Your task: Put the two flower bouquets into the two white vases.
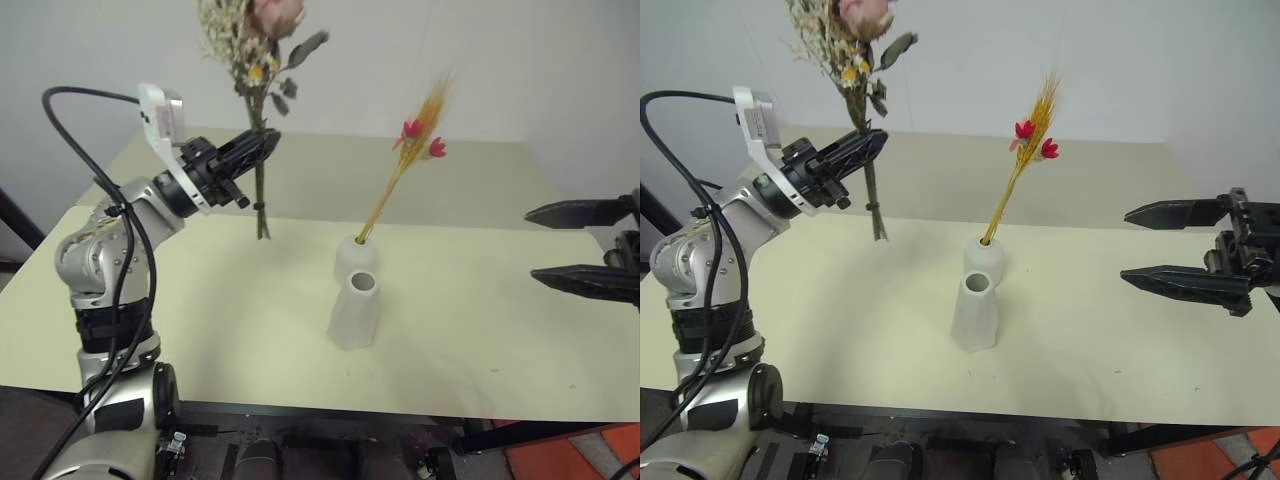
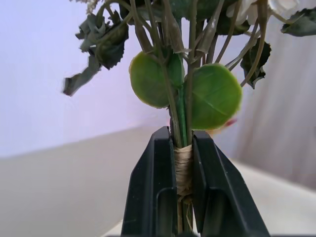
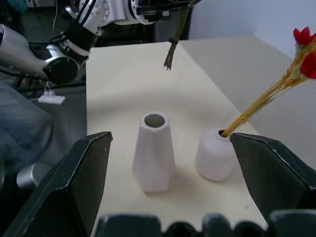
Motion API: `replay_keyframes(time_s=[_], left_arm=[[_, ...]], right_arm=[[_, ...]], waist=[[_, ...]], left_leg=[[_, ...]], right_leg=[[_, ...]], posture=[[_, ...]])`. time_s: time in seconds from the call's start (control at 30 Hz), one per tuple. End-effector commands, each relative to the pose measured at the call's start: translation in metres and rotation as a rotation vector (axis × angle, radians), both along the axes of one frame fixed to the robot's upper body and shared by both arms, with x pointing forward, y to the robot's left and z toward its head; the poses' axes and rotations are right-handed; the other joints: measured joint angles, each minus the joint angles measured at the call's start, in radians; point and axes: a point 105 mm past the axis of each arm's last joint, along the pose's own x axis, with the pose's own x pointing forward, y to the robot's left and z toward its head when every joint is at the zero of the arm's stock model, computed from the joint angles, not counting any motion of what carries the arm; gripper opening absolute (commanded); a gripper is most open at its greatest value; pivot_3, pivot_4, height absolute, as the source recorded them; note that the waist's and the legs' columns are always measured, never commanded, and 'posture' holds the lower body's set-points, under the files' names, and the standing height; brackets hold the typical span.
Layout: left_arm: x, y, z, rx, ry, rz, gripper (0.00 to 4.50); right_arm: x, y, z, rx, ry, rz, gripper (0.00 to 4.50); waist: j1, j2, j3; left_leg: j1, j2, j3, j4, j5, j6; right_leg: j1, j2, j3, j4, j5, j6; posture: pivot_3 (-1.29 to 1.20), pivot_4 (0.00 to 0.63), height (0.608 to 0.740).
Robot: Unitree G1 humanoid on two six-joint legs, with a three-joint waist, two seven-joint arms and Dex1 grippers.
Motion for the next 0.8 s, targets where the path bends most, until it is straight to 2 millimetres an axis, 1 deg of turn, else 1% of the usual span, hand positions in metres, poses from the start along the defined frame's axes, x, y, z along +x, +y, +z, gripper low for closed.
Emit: replay_keyframes(time_s=[0.03,0.17,0.27,0.4,0.53,0.63,0.8], left_arm=[[-0.014,-0.025,0.016,-0.026,-0.086,-0.113,0.14],[-0.020,-0.048,0.020,-0.055,-0.100,-0.237,0.14],[-0.025,-0.069,0.027,-0.079,-0.108,-0.336,0.14],[-0.036,-0.087,0.026,-0.069,-0.111,-0.442,0.14],[-0.041,-0.096,0.021,-0.047,-0.111,-0.499,0.14],[-0.043,-0.099,0.015,-0.026,-0.100,-0.529,0.14],[-0.042,-0.105,-0.002,0.023,-0.070,-0.536,0.14]], right_arm=[[-0.007,0.002,0.008,0.016,-0.051,0.015,4.50],[-0.007,0.003,0.005,0.014,-0.052,0.009,4.50],[-0.006,0.004,0.003,0.005,-0.056,-0.008,4.50],[-0.007,0.004,0.003,0.003,-0.059,-0.020,4.50],[-0.009,0.004,0.002,0.001,-0.062,-0.033,4.50],[-0.010,0.005,0.001,0.002,-0.064,-0.041,4.50],[-0.011,0.006,-0.001,0.002,-0.064,-0.054,4.50]], waist=[[-0.001,0.000,0.000],[-0.003,0.000,0.000],[-0.002,0.000,0.000],[-0.004,0.000,0.000],[-0.005,0.000,0.000],[-0.005,0.000,0.000],[-0.003,0.000,0.000]], left_leg=[[0.000,0.000,0.000,0.000,0.000,0.000],[0.001,0.000,0.000,0.000,0.000,0.000],[0.000,0.000,0.000,0.000,0.000,0.000],[0.000,0.000,0.000,0.000,0.000,0.000],[0.001,0.000,0.000,0.000,0.000,0.000],[0.001,0.000,0.000,0.000,0.000,0.000],[0.001,0.000,0.000,0.000,0.000,0.000]], right_leg=[[0.000,0.000,0.000,0.000,0.000,0.001],[0.000,0.000,0.001,0.000,-0.001,0.001],[0.000,0.000,0.001,0.000,-0.001,0.001],[0.000,0.000,0.001,0.000,-0.001,0.001],[0.000,0.001,0.001,0.000,-0.001,0.001],[0.000,0.001,0.001,0.000,-0.001,0.001],[0.000,0.001,0.001,0.000,-0.001,0.002]], posture=[[0.00,0.150,0.740],[0.00,0.150,0.740],[0.00,0.150,0.740],[0.00,0.150,0.740],[0.00,0.150,0.740],[0.00,0.150,0.740],[0.00,0.150,0.740]])
